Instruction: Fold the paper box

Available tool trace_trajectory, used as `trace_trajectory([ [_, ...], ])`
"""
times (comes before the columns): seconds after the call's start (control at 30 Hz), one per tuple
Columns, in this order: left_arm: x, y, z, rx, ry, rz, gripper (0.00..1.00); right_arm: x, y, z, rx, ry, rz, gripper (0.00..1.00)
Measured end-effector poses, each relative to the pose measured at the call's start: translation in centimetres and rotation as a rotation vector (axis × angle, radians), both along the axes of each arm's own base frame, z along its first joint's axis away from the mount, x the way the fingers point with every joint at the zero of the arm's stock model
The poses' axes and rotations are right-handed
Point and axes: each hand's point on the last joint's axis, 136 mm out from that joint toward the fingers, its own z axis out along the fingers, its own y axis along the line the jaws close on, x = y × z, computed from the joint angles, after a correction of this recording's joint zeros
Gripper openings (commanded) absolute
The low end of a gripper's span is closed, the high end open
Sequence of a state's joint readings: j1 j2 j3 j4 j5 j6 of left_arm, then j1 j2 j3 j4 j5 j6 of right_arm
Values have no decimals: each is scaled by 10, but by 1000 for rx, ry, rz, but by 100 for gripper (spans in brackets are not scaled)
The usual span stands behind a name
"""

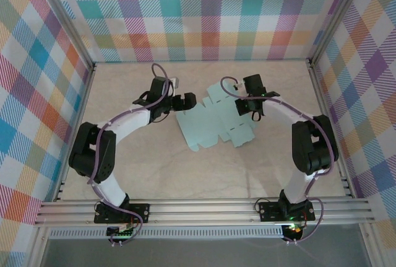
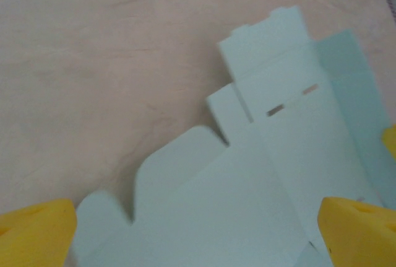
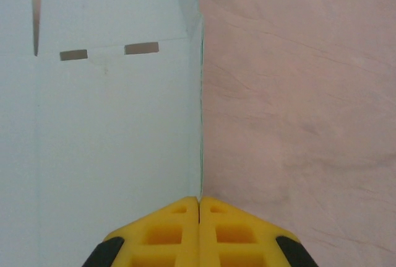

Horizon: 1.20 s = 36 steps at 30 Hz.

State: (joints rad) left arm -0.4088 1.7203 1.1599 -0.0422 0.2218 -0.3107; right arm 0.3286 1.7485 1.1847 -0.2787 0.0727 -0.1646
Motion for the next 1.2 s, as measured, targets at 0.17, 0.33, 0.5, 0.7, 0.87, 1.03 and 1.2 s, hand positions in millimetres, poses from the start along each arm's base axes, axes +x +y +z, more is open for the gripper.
trace_trajectory([
  [0.17, 21, -36, 15, -28, -68, -192, 100, -6, 11, 6, 101, 2, 103, 0],
  [0.33, 70, -57, 60, -81, -105, -152, 100, 2, 14, 20, 102, -68, 132, 0],
  [0.5, 102, -79, 102, -146, -72, -61, 93, 8, 13, 25, 30, -165, 148, 0],
  [0.7, 105, -133, 109, -188, 19, -24, 84, 9, 20, 28, -165, -314, 198, 0],
  [0.87, 85, -156, 73, -170, 151, -12, 81, 8, 23, 32, -300, -415, 224, 0],
  [1.03, 76, -155, 49, -135, 237, 26, 81, 9, 24, 38, -381, -469, 230, 0],
  [1.2, 78, -148, 45, -111, 238, 60, 80, 11, 27, 43, -413, -499, 237, 0],
])
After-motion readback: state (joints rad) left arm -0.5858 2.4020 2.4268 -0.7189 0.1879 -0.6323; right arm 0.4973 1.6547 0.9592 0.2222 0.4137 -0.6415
